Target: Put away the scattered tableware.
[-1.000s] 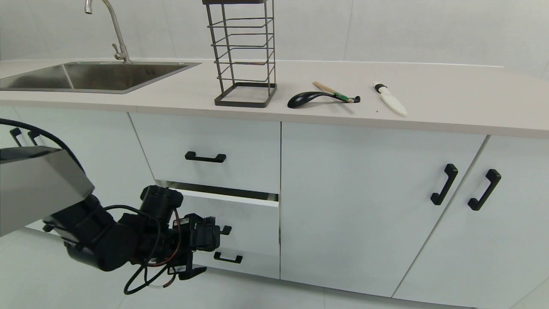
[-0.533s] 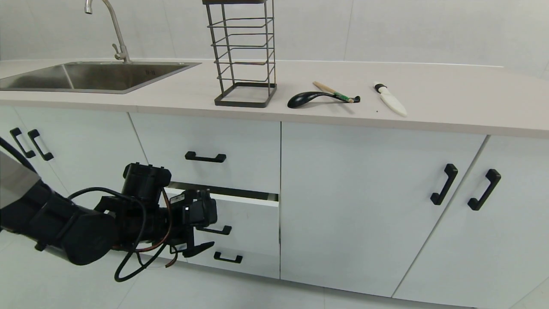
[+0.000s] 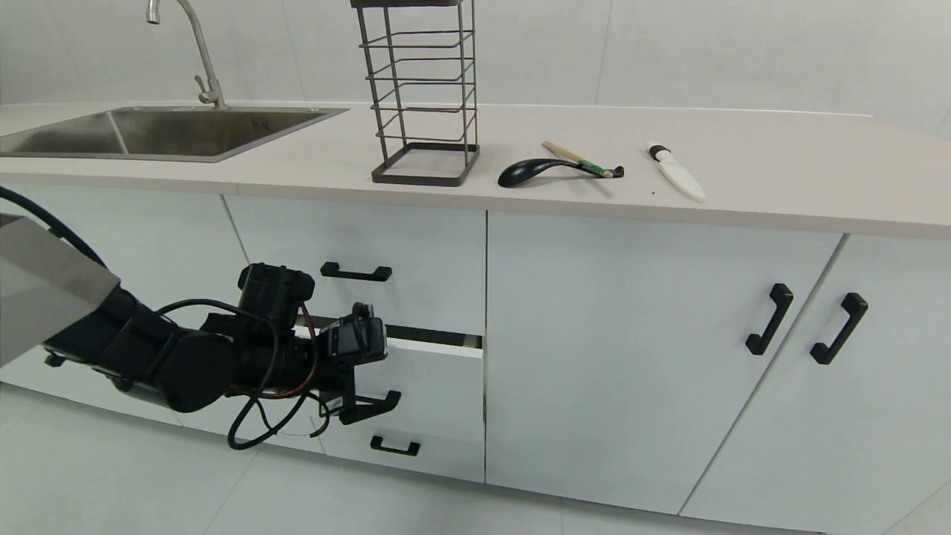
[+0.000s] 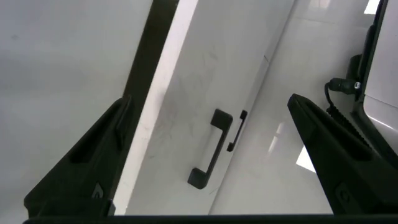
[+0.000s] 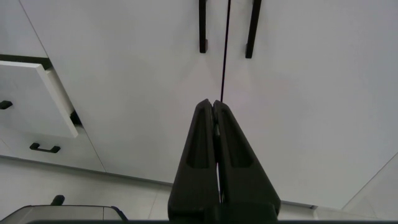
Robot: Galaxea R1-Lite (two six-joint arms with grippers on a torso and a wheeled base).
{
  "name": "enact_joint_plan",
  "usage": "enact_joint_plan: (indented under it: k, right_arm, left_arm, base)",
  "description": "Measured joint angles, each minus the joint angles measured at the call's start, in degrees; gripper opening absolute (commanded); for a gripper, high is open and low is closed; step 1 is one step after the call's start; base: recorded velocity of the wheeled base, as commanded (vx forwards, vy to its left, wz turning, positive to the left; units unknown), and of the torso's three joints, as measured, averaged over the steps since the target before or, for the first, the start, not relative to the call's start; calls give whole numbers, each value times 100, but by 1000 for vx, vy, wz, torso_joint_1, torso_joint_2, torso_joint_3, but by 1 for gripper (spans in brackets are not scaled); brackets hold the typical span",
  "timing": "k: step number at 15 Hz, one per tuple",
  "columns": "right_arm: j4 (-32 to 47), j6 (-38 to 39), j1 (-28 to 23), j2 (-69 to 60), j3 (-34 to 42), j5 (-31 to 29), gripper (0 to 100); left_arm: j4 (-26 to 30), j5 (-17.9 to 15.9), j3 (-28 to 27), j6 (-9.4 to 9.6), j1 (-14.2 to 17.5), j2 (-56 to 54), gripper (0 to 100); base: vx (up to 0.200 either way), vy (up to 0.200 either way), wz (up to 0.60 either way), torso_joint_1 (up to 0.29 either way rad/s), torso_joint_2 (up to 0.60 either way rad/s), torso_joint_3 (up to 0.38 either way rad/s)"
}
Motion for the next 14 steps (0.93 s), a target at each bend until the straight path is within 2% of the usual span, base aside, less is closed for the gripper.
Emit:
enact_joint_plan:
  k: [4,10,14]
  right_arm:
    - [2,0,0,0,0,0,0]
    - [2,0,0,0,0,-2,0]
    - [2,0,0,0,0,0,0]
  left_arm:
    - [-380,30,-98,9,110,339,100]
    - [-467,57,-474,16,174,846,100]
    - [-486,57,-461,27,223,976,100]
  base:
    - [0,0,0,0,0,0]
    - [0,0,0,0,0,0]
    - [0,0,0,0,0,0]
